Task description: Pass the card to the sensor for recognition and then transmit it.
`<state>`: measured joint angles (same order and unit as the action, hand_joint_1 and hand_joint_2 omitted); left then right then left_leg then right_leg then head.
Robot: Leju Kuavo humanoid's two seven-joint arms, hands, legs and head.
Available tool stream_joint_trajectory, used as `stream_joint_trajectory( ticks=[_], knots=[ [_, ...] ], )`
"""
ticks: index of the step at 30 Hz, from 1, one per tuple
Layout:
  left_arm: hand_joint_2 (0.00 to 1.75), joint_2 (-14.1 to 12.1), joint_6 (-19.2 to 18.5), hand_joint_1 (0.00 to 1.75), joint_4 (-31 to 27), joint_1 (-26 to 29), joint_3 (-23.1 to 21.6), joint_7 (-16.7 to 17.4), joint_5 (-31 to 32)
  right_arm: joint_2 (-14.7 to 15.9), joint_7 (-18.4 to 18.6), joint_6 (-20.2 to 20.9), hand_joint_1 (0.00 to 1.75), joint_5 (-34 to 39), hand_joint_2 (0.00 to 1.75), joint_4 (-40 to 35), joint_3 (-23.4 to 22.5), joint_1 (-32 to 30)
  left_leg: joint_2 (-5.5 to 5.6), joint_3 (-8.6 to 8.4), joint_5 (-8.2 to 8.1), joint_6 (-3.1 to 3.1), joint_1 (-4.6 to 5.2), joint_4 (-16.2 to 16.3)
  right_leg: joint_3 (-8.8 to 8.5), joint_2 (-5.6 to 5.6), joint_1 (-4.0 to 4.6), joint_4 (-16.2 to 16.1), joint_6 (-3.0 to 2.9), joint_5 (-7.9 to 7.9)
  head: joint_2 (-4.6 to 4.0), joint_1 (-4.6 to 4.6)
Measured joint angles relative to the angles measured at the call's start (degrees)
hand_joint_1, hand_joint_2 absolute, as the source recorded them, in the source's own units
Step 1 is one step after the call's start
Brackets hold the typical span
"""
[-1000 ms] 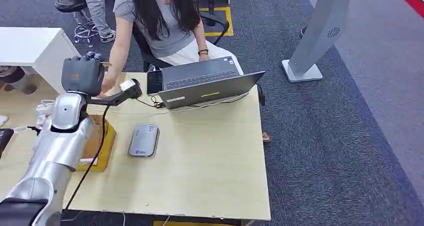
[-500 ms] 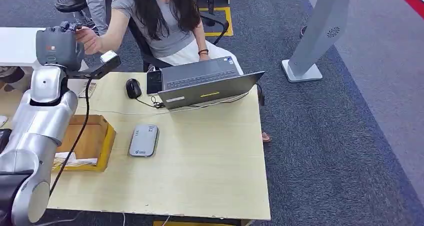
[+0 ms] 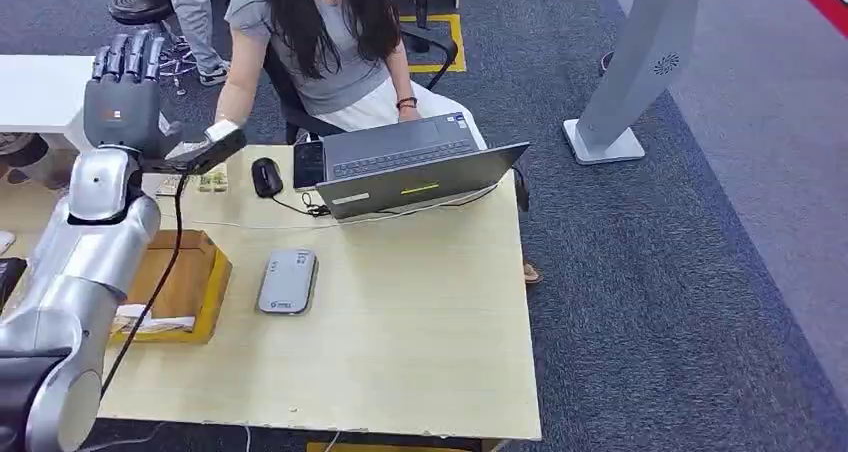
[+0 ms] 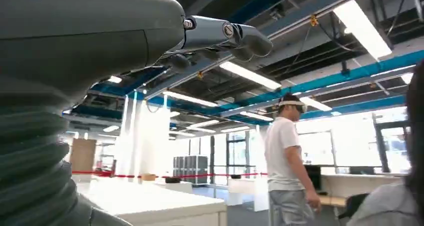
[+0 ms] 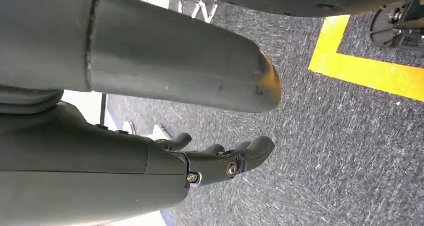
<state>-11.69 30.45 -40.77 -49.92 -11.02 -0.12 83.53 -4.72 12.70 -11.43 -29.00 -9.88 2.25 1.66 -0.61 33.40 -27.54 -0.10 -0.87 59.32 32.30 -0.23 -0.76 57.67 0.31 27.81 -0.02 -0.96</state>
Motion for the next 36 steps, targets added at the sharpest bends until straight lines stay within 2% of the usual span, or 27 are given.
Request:
stream_joint_trajectory(
  ticks=[3, 6, 10, 12, 15, 18, 23, 27, 32, 36],
  knots=[
    [1.75, 0.8, 1.7, 0.00, -9.5, 10.4, 0.5, -3.7, -4.0, -0.3, 0.1, -0.8, 0.00, 0.7, 0.00, 0.0, -1.0, -0.1, -0.06, -0.02, -0.04, 0.04, 0.04, 0.0, 0.02, 0.08, -0.02, 0.0, 0.03, 0.05, 0.00, 0.00],
    [1.75, 1.6, 1.9, 0.00, -18.3, 19.4, 0.5, -3.9, -4.4, -0.4, 0.2, -0.9, 0.00, 0.8, 0.00, 0.0, -1.9, -0.1, -0.06, 0.09, -0.07, 0.03, 0.02, 0.0, 0.17, 0.08, -0.02, 0.0, 0.03, 0.06, 0.00, -0.02],
    [1.75, 1.7, 1.3, 0.00, -24.1, 23.5, 0.6, -4.1, -4.7, -0.5, 0.2, -0.9, 0.00, 0.8, 0.00, 0.0, -2.4, -0.2, 0.02, 0.16, -0.06, 0.03, 0.01, 0.0, 0.16, -0.05, -0.01, 0.0, 0.04, 0.05, 0.00, -0.02],
    [1.75, 1.7, 1.6, 0.00, -26.9, 26.1, 0.6, -6.1, -6.4, -0.5, 0.4, -1.2, 0.00, 1.2, 0.00, 0.0, -2.7, -0.2, -0.04, 0.10, -0.07, 0.03, 0.02, 0.0, 0.10, 0.00, -0.02, 0.0, 0.04, 0.04, 0.00, -0.04],
    [1.75, 2.1, 4.4, 0.00, -35.9, 35.1, 0.6, -8.8, -7.0, -0.8, 0.5, -2.3, 0.00, 2.4, 0.00, 0.0, -3.9, -0.4, -0.35, -0.03, -0.21, 0.03, 0.04, 0.0, 0.08, 0.30, -0.02, 0.0, 0.03, 0.05, 0.00, -0.07],
    [1.75, 2.6, 7.4, 0.00, -44.3, 45.4, 0.5, -9.5, -5.8, -1.0, 0.5, -2.9, 0.00, 3.1, 0.00, 0.0, -4.9, -0.7, -0.35, 0.07, -0.26, 0.03, 0.03, 0.0, 0.16, 0.32, -0.02, 0.0, 0.06, 0.14, 0.00, 0.04],
    [1.75, 2.0, 9.2, 0.00, -56.4, 61.4, 0.5, -7.7, -4.1, -1.3, 0.0, -4.2, 0.00, 4.4, 0.00, 0.0, -7.0, -1.1, -0.38, 0.05, -0.47, 0.08, 0.02, 0.0, 0.17, 0.30, -0.01, -0.1, 0.09, 0.33, 0.00, 0.02],
    [1.75, -0.6, 7.1, 0.00, -61.8, 69.9, 0.5, -3.0, -5.4, -1.4, 0.0, -5.3, 0.00, 5.3, 0.00, 0.0, -8.5, -1.2, -0.37, 0.02, -0.48, 0.07, -0.01, -0.1, 0.15, 0.28, 0.00, -0.1, 0.03, 0.38, 0.00, 0.00],
    [1.75, -2.9, 5.6, 0.00, -64.9, 75.0, 0.5, -1.7, -6.3, -1.6, 0.0, -5.6, 0.00, 5.6, 0.00, 0.0, -9.6, -1.2, -0.26, 0.02, -0.46, 0.05, -0.07, -0.1, 0.09, 0.16, 0.04, 0.0, 0.02, 0.38, 0.00, 0.02],
    [1.75, -4.6, -1.1, 0.00, -65.5, 76.9, 0.5, 2.9, -6.7, -1.8, 0.0, -5.7, 0.00, 5.8, 0.00, 0.0, -10.4, -1.2, -0.26, -0.07, -0.46, 0.04, -0.07, -0.1, 0.01, 0.16, 0.04, 0.0, 0.01, 0.37, 0.00, 0.02]
  ],
)
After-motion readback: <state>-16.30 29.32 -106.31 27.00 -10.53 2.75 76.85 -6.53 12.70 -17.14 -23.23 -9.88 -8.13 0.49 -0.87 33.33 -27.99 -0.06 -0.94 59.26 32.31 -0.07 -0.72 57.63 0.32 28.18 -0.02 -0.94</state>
